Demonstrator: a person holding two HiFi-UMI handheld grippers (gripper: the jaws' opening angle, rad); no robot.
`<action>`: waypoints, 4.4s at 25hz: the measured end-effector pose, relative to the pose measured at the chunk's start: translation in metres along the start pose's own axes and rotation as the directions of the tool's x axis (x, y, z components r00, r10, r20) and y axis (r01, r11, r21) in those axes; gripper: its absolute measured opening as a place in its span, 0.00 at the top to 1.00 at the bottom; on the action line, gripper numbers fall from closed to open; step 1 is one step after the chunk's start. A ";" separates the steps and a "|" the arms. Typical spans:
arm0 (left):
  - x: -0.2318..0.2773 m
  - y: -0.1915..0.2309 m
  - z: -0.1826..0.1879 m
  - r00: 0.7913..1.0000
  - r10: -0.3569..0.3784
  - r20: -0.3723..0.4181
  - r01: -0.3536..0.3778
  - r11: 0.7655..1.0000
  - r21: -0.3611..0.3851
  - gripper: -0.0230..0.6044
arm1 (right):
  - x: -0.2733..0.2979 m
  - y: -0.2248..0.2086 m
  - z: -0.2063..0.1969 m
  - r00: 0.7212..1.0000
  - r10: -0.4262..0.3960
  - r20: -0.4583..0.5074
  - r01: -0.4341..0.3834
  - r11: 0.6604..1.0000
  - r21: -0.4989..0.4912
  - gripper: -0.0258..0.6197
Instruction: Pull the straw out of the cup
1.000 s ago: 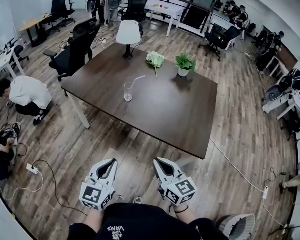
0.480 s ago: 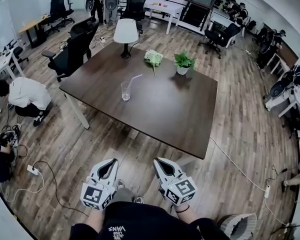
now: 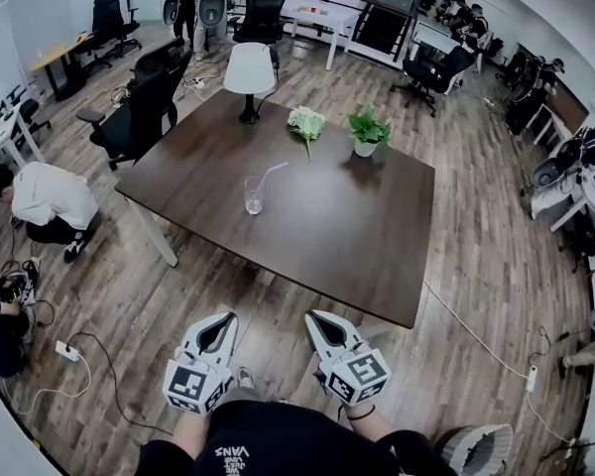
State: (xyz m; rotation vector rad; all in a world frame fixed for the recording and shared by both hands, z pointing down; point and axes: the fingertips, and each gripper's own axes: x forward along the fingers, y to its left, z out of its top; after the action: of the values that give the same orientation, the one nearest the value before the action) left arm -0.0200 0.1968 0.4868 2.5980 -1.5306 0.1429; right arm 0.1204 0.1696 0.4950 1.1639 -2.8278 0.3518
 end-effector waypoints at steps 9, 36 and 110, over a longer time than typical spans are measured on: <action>0.022 0.047 0.004 0.999 -0.034 0.001 0.034 0.999 0.001 0.93 | 0.048 -0.003 0.008 1.000 -0.030 -0.001 0.030 1.000 0.001 0.93; 0.085 0.131 0.002 0.998 -0.059 -0.010 0.058 0.998 -0.033 0.93 | 0.142 -0.039 0.019 0.998 -0.066 -0.013 0.066 0.998 -0.006 0.93; 0.338 0.233 0.064 0.975 -0.222 -0.023 0.223 0.969 0.103 0.93 | 0.312 -0.208 0.073 0.995 -0.095 -0.011 0.095 0.996 0.003 0.93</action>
State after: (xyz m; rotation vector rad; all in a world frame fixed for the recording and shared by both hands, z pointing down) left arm -0.0593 -0.2169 0.4858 2.8229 -1.2479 0.2208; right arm 0.0460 -0.2054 0.5079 1.2869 -2.7516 0.3556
